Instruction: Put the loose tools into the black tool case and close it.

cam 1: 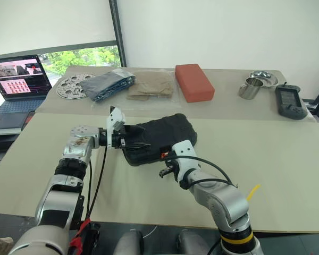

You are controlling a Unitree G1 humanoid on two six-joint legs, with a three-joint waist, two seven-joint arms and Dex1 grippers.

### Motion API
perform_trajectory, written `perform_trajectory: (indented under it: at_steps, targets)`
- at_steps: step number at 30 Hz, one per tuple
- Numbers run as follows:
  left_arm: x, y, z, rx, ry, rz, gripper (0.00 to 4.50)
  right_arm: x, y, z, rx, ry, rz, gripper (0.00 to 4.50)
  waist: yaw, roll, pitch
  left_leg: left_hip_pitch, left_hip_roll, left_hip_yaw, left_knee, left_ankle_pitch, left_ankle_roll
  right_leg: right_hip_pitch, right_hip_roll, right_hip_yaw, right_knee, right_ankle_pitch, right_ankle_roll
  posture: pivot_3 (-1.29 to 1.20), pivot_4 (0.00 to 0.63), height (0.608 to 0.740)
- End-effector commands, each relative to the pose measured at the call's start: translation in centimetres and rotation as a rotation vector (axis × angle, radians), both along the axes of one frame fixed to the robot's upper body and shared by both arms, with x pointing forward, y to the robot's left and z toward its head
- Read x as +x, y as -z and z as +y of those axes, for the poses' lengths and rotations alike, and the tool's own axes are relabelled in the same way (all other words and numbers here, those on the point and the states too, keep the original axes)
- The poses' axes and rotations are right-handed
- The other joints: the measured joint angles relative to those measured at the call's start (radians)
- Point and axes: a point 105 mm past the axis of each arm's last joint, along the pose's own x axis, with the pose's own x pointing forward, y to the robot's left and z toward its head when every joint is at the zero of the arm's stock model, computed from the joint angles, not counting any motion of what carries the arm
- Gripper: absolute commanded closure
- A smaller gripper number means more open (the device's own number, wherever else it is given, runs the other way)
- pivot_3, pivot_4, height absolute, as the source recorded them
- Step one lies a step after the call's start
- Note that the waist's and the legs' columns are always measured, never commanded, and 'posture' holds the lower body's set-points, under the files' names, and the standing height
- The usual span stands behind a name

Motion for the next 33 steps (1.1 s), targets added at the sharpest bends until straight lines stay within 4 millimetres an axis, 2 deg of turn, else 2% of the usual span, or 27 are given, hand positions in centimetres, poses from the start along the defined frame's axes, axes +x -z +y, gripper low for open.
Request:
perform_trajectory:
  at_steps: [1,2,8,9,13,21,24,31,33]
  targets:
    - [-0.2,1.5,0.3,0.044,-0.012,0.045,0.00,0.2,-1.8,0.3,0.021,-0.014,-0.071,3.91,-0.001,0.000,0.000,0.000,0.000,0.000,0.000,0.000,0.000,0.000,0.000,0.000,0.000,0.000,0.000,0.00,0.150,0.740]
    - [-0.2,1.6,0.3,0.044,-0.011,0.045,0.00,0.2,-1.7,0.3,0.015,-0.013,-0.066,3.69,-0.001,0.000,0.000,0.000,0.000,0.000,0.000,0.000,0.000,0.000,0.000,0.000,0.000,0.000,0.000,0.00,0.150,0.740]
    - [-0.2,1.6,0.3,0.041,-0.012,0.046,0.00,0.0,-1.3,0.6,0.013,-0.028,-0.045,1.62,-0.002,0.000,0.000,0.000,0.000,0.000,0.000,0.000,0.000,0.000,0.000,0.000,0.000,0.000,0.000,0.00,0.150,0.740]
    - [0.0,1.3,0.5,0.030,-0.021,0.047,0.00,-0.1,-1.3,0.6,0.013,-0.028,-0.046,1.21,-0.002,0.000,0.000,0.000,0.000,0.000,0.000,0.000,0.000,0.000,0.000,0.000,0.000,0.000,0.000,0.00,0.150,0.740]
    - [0.8,-0.2,1.2,-0.029,-0.081,0.040,0.00,-0.1,-1.4,0.6,0.017,-0.027,-0.048,0.03,-0.004,0.000,0.000,0.000,0.000,0.000,0.000,0.000,0.000,0.000,0.000,0.000,0.000,0.000,0.000,0.00,0.150,0.740]
    - [0.8,-0.4,1.5,-0.017,-0.085,0.033,0.00,1.1,-1.8,0.7,0.037,0.004,-0.081,0.03,-0.007,0.000,0.000,-0.001,0.000,0.000,-0.001,0.000,0.000,-0.003,0.000,0.000,0.000,0.000,0.000,0.00,0.150,0.740]
    - [0.7,-0.1,1.4,-0.011,-0.080,0.034,0.00,1.3,-2.0,0.6,0.034,0.002,-0.097,0.73,-0.007,0.000,0.000,-0.002,0.000,0.000,-0.001,0.000,0.000,-0.004,0.000,0.000,0.000,0.000,0.000,0.00,0.150,0.740]
    - [0.3,0.8,1.2,0.031,-0.052,0.030,0.00,1.3,-2.6,0.5,0.015,-0.005,-0.133,3.19,-0.007,0.000,0.000,-0.002,0.000,0.000,-0.001,0.000,0.000,-0.004,0.000,0.000,0.000,0.000,0.000,0.00,0.150,0.740]
    - [0.1,1.2,1.1,0.050,-0.036,0.026,0.00,1.2,-2.8,0.6,0.015,-0.011,-0.141,3.24,-0.007,0.000,0.000,-0.002,0.000,0.000,-0.001,0.000,0.000,-0.004,0.000,0.000,0.000,0.000,0.000,0.00,0.150,0.740]
